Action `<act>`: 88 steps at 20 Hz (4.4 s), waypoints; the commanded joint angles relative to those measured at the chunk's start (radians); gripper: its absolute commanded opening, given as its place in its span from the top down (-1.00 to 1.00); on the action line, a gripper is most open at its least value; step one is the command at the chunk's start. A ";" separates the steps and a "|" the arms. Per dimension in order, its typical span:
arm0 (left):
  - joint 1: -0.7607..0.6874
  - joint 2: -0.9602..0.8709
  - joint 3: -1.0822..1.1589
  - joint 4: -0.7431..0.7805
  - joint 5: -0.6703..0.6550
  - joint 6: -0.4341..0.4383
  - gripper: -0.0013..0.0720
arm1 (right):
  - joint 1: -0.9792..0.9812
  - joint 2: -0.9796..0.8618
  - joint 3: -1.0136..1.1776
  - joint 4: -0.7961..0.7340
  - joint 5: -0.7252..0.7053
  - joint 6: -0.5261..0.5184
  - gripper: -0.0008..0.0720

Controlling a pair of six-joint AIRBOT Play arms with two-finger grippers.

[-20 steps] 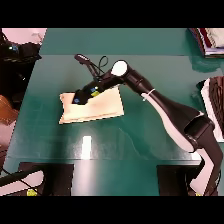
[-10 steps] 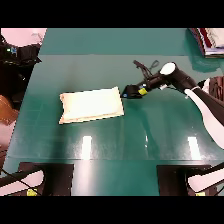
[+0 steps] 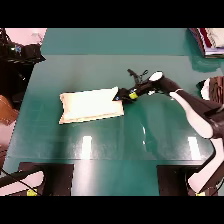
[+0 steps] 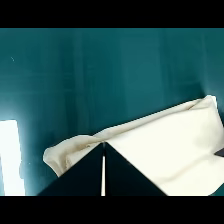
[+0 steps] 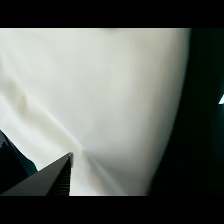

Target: Fold the shirts.

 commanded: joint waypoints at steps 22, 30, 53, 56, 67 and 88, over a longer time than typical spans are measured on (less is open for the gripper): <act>-0.386 0.000 0.000 -0.064 0.111 -0.001 0.90 | -0.887 0.290 0.282 -0.304 -0.053 0.067 0.94; -0.433 0.000 0.000 -0.070 0.111 -0.029 0.90 | -1.107 0.289 0.283 -0.286 -0.161 0.025 0.94; -0.433 0.000 0.000 -0.059 0.111 0.008 0.89 | -1.341 0.692 0.193 -0.333 0.093 -0.017 0.94; -0.433 0.000 0.000 -0.059 0.111 0.008 0.89 | -1.381 0.765 0.066 -0.533 0.128 -0.016 0.94; -0.433 0.000 0.000 -0.060 0.108 0.007 0.90 | -1.502 0.832 -0.349 -0.718 0.095 -0.016 0.93; -0.433 0.000 0.000 -0.049 0.120 0.006 0.89 | -0.808 0.832 -0.089 -0.246 -0.053 0.000 -0.80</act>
